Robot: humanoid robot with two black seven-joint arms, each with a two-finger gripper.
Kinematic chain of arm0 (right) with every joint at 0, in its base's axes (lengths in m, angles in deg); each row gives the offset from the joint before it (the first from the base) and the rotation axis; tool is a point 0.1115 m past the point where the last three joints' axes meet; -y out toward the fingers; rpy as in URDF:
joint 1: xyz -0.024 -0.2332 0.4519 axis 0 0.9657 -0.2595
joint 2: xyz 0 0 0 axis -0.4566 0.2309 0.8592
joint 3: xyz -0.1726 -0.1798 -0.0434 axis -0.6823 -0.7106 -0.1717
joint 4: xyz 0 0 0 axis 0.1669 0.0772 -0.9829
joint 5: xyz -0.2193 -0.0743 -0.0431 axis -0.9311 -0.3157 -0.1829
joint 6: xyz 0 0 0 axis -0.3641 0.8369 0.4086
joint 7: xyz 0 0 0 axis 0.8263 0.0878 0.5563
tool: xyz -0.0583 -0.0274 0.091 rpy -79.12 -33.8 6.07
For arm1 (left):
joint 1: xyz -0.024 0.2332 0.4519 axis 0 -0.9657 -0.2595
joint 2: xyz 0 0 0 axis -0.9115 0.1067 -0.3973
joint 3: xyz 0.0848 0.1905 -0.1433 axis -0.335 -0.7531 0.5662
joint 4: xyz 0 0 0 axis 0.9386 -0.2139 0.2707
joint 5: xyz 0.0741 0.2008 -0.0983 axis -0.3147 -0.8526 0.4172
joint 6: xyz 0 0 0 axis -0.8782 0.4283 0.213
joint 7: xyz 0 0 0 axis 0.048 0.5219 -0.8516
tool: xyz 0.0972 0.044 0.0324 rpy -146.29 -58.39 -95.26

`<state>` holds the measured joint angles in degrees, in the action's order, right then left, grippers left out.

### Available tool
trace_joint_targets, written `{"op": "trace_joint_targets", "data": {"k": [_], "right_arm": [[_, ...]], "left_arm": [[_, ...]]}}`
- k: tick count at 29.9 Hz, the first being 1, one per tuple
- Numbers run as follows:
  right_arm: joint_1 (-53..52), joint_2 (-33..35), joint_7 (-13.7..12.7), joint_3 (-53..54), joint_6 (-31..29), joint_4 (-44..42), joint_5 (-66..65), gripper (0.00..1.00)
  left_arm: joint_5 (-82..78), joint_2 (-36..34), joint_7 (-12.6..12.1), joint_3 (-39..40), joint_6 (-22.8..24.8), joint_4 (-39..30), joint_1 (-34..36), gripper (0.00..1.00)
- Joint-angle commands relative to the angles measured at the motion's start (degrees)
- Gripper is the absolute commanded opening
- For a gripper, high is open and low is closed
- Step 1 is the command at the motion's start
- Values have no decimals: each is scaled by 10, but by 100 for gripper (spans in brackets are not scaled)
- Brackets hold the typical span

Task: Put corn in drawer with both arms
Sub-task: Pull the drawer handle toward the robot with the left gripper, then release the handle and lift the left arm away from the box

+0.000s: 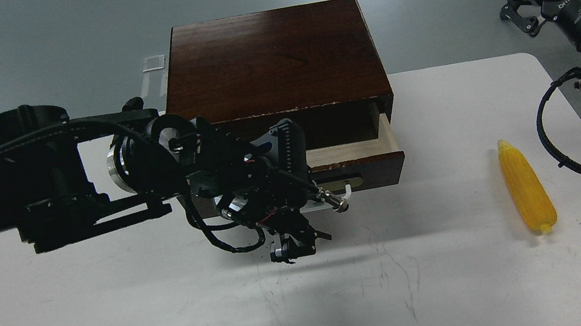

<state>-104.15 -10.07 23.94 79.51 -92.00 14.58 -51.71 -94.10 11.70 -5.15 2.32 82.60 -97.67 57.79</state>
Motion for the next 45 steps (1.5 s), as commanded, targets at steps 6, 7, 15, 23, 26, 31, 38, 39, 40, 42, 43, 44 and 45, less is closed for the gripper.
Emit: {"op": "trace_joint_targets", "data": {"k": [6, 7, 15, 23, 26, 31, 38, 39, 40, 42, 43, 44, 45], "right_arm": [[2, 0, 0, 0, 0, 0, 0, 100], [2, 0, 0, 0, 0, 1, 0, 100], [4, 22, 0, -1, 0, 9, -1, 100], [-3, 148, 1, -89, 0, 130, -89, 100], [-5, 168, 0, -104, 0, 150, -161, 100], [-28, 209, -50, -135, 0, 165, -322, 100], [-131, 221, -76, -230, 0, 164, -472, 100], [-131, 221, -76, -230, 0, 164, -472, 100], [-146, 228, -77, -258, 0, 170, -488, 100], [-162, 247, -77, -296, 0, 185, -511, 100], [-168, 259, -76, -313, 0, 200, -525, 100], [-169, 267, -76, -320, 0, 221, -544, 100], [-168, 271, -76, -323, 0, 234, -554, 100]], "left_arm": [[0, -5, -3, 3, 0, -1, 19, 88], [0, -7, -3, 4, 0, -2, 23, 89], [31, -40, 0, 35, 0, -51, 64, 92], [335, -150, -24, 106, 0, -26, 41, 96], [502, -171, -38, 111, 0, 18, 34, 96], [809, -179, -110, 133, 0, 43, 3, 98], [1130, -143, -150, 289, -22, 130, -100, 98], [1130, -143, -150, 289, -22, 131, -100, 98], [1161, -133, -151, 322, -21, 158, -121, 98], [1200, -122, -150, 364, -20, 205, -151, 98], [1225, -115, -150, 388, -20, 237, -168, 98], [1245, -106, -150, 405, -19, 270, -184, 98], [1255, -102, -150, 412, -19, 284, -191, 98]]}}
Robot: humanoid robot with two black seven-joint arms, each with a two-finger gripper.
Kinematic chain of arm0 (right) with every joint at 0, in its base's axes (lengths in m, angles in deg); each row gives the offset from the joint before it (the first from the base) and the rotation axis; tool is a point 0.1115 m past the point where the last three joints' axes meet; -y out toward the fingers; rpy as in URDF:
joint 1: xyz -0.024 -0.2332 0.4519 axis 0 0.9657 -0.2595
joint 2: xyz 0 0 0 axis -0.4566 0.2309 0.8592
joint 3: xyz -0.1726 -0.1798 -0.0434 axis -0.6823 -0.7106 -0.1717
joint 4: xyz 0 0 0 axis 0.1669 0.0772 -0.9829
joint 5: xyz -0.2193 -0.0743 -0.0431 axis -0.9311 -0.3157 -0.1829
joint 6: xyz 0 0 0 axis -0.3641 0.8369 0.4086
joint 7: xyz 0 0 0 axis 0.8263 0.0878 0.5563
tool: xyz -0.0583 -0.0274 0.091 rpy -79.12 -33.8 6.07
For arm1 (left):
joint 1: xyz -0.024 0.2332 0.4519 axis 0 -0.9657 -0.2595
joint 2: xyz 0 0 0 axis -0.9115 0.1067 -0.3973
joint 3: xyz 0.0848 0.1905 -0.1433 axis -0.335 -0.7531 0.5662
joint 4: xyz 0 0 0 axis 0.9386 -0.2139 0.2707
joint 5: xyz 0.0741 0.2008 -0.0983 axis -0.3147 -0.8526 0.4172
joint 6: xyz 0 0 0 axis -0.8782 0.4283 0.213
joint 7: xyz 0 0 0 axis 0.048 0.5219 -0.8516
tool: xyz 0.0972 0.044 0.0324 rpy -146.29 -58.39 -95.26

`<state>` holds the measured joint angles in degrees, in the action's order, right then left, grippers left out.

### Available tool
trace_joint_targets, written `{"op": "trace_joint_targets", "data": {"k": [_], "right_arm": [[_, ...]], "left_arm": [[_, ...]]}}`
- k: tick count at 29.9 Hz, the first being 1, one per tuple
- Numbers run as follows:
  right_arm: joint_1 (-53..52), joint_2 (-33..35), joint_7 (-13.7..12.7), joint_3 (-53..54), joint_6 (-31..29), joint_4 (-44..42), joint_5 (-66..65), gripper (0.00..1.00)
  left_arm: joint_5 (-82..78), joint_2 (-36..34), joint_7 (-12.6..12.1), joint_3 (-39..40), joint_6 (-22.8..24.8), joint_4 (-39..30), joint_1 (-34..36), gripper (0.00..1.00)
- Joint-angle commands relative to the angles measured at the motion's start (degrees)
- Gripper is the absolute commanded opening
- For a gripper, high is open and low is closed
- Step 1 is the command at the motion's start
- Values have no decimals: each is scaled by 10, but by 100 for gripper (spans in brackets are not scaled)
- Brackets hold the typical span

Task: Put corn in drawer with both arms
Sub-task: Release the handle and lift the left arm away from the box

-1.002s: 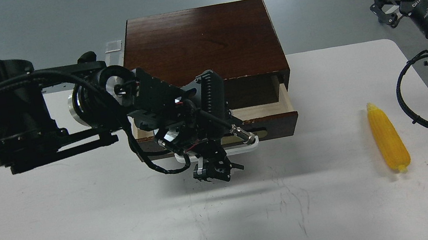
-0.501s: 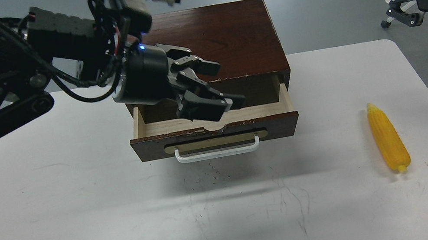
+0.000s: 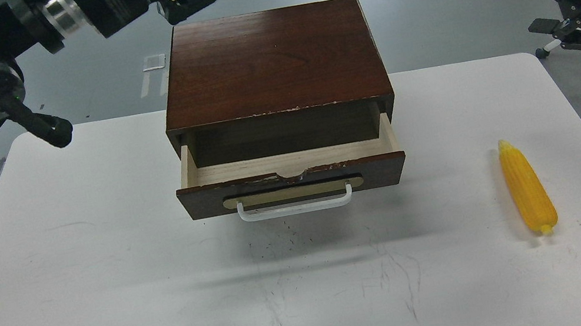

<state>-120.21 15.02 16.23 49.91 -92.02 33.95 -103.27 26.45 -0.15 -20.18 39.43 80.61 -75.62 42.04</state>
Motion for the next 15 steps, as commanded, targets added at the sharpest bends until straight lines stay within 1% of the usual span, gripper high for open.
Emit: {"op": "trace_joint_targets", "data": {"k": [1, 2, 4, 6, 9, 11, 12, 13, 14, 15], "right_arm": [[-5, 26, 2, -28, 0, 53, -55, 100], [-2, 45, 3, -32, 0, 83, -92, 100], [8, 73, 7, -34, 0, 125, -162, 100], [27, 77, 8, -37, 16, 146, -209, 100], [43, 76, 9, -46, 35, 152, -250, 100], [46, 76, 9, -58, 58, 159, -293, 100], [48, 76, 8, -68, 76, 164, -320, 100], [50, 74, 8, -81, 96, 164, -341, 100], [50, 74, 8, -81, 97, 164, -341, 100], [53, 68, 8, -97, 120, 161, -354, 100]], "left_arm": [[57, 20, 1, 47, 3, 80, -40, 98], [70, 20, 0, 54, 8, 104, -48, 98], [73, 16, 0, 55, 20, 124, -64, 98], [75, 13, 0, 55, 20, 129, -86, 98], [77, 11, 8, 60, 20, 139, -102, 98], [81, 12, 19, 68, 20, 157, -115, 98], [84, 12, 28, 69, 14, 159, -122, 98], [85, 11, 32, 70, 7, 160, -127, 98], [85, 11, 32, 70, 7, 160, -127, 98], [85, 11, 32, 70, 6, 162, -130, 98]]}}
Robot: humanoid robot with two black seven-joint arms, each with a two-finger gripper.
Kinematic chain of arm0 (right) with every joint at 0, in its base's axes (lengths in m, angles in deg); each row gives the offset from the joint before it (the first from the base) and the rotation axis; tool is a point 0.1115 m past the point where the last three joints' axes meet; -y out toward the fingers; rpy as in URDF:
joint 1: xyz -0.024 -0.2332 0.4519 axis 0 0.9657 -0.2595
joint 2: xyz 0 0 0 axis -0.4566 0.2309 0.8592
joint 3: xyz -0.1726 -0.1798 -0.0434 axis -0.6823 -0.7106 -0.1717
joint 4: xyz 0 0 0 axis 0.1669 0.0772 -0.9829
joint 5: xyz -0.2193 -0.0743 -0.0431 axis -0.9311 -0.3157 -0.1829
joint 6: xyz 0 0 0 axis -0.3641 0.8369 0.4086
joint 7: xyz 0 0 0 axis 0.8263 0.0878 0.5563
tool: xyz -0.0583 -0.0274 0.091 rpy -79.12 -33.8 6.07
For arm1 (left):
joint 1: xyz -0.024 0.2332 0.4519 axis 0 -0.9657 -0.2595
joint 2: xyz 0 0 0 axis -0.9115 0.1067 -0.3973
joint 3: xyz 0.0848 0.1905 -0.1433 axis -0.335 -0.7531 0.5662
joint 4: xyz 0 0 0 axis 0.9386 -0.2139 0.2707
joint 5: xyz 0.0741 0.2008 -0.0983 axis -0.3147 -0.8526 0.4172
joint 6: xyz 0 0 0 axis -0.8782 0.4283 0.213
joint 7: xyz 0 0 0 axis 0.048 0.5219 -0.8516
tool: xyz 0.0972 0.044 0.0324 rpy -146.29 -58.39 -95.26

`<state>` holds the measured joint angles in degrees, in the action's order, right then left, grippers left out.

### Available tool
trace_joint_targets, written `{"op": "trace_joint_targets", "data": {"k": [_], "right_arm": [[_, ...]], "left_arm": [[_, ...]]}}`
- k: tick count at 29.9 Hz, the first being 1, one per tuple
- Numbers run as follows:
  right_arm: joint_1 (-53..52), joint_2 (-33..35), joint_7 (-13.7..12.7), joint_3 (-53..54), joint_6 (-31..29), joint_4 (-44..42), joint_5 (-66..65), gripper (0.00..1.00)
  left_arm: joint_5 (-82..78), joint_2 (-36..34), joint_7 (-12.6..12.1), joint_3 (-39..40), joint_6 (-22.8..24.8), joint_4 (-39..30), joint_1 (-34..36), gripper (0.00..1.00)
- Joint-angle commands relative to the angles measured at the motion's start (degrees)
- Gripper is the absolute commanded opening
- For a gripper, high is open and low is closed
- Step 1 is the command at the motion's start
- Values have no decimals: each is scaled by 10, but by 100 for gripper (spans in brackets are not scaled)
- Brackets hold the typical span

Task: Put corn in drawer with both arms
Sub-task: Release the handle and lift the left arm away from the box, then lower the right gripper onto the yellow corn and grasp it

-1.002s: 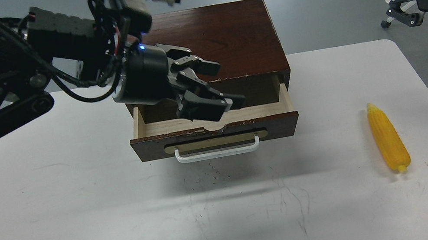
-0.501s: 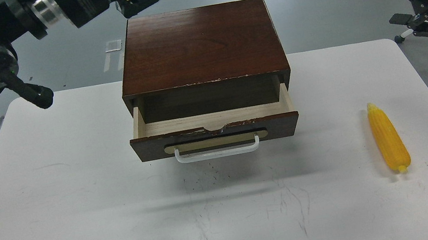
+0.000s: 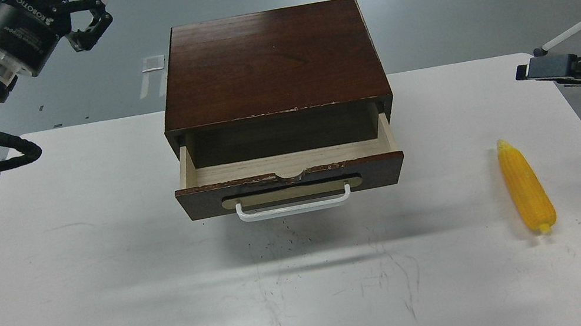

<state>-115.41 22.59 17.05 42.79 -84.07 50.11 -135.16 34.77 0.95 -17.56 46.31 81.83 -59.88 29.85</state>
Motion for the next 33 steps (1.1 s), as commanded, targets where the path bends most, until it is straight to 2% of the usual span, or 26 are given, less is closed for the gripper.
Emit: {"op": "trace_joint_targets", "data": {"k": [1, 4, 13, 19, 23, 29, 31, 33], "right_arm": [[5, -10, 0, -34, 54, -1, -37, 100], [8, -28, -1, -66, 94, 2, -36, 100], [36, -42, 4, -92, 99, -20, -41, 100], [61, -83, 17, -93, 100, -57, -41, 97], [94, -87, 54, -97, 102, -85, -50, 94], [105, -101, 62, -98, 112, -111, -65, 94], [106, -104, 63, -100, 122, -118, -73, 91], [107, -111, 67, -111, 135, -119, -75, 80]], "left_arm": [[2, 0, 5, 2, -7, 6, -9, 98], [3, 0, 6, 3, -6, 6, -16, 98], [9, 1, 6, 3, 5, 5, -25, 98], [9, -5, 6, 4, 8, 5, -30, 98], [9, -12, 6, 4, 8, 5, -30, 98], [9, -20, 6, 4, 8, 5, -32, 98], [9, -21, 6, 4, 8, 4, -32, 98], [9, -22, 6, 4, 8, 4, -32, 98]]}}
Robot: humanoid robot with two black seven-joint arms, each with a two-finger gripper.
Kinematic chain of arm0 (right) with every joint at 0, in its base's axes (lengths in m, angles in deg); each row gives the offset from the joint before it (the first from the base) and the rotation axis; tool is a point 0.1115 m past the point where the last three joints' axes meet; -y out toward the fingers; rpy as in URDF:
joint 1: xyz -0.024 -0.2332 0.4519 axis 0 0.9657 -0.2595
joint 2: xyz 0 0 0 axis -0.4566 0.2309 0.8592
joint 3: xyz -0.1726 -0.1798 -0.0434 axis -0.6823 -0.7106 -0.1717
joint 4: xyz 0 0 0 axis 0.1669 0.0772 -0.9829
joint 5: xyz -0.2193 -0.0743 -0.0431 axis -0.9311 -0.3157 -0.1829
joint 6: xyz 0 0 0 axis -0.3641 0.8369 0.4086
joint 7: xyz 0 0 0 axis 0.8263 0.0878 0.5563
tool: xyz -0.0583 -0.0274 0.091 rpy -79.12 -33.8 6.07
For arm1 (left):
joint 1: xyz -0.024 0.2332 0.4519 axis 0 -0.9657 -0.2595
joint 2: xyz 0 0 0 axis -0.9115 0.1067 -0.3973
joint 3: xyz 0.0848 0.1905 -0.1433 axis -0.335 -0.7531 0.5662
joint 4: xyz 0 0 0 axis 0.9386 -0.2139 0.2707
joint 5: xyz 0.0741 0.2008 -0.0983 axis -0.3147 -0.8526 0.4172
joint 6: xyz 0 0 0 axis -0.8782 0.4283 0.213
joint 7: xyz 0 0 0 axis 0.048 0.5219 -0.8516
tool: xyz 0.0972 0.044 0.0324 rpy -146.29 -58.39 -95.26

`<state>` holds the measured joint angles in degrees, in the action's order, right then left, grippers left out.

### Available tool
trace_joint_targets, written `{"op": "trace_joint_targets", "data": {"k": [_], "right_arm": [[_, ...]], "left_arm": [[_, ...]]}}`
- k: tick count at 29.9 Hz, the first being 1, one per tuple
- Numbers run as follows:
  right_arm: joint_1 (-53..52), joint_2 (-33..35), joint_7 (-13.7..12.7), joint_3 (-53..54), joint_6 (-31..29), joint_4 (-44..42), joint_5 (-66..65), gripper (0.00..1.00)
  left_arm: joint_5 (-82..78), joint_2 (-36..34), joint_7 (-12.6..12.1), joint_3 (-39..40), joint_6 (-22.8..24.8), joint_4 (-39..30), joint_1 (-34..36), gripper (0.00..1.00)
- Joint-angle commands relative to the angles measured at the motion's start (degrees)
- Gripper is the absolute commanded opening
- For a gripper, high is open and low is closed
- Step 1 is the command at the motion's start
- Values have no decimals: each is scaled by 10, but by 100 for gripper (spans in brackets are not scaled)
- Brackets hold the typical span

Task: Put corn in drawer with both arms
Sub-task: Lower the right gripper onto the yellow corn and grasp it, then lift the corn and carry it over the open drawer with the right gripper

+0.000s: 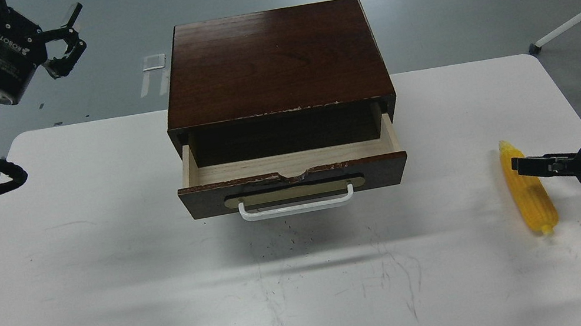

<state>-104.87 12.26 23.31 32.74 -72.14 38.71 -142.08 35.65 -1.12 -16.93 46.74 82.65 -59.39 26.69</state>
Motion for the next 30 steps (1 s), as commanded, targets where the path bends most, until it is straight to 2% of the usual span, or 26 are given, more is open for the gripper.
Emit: {"op": "trace_joint_targets", "data": {"k": [1, 2, 3, 11, 15, 19, 25, 30], "right_arm": [[1, -13, 5, -17, 17, -5, -5, 68], [1, -18, 6, -21, 18, -5, -4, 60], [1, -21, 6, -22, 19, -6, -3, 56], [3, -45, 7, -21, 41, -7, 2, 50], [3, -42, 7, -19, 41, -6, 7, 24], [-2, -34, 7, -4, 42, 6, 57, 14], [-44, 7, 7, 79, 34, 66, 79, 12], [-137, 21, 6, 80, 33, 140, 72, 12]], "left_arm": [[0, -1, 0, 0, 0, -1, 0, 98], [0, -1, 0, -1, 0, -1, -1, 98], [0, -2, 0, -1, 0, -1, -1, 98], [-1, -6, 0, -1, 0, -2, -5, 98], [-1, -7, 0, -1, 0, -3, -5, 98], [-1, -8, 0, 0, 0, -8, -4, 98], [-6, -18, -11, -11, 0, -12, -3, 98], [-9, -36, -11, -11, 0, -32, -4, 98]]}}
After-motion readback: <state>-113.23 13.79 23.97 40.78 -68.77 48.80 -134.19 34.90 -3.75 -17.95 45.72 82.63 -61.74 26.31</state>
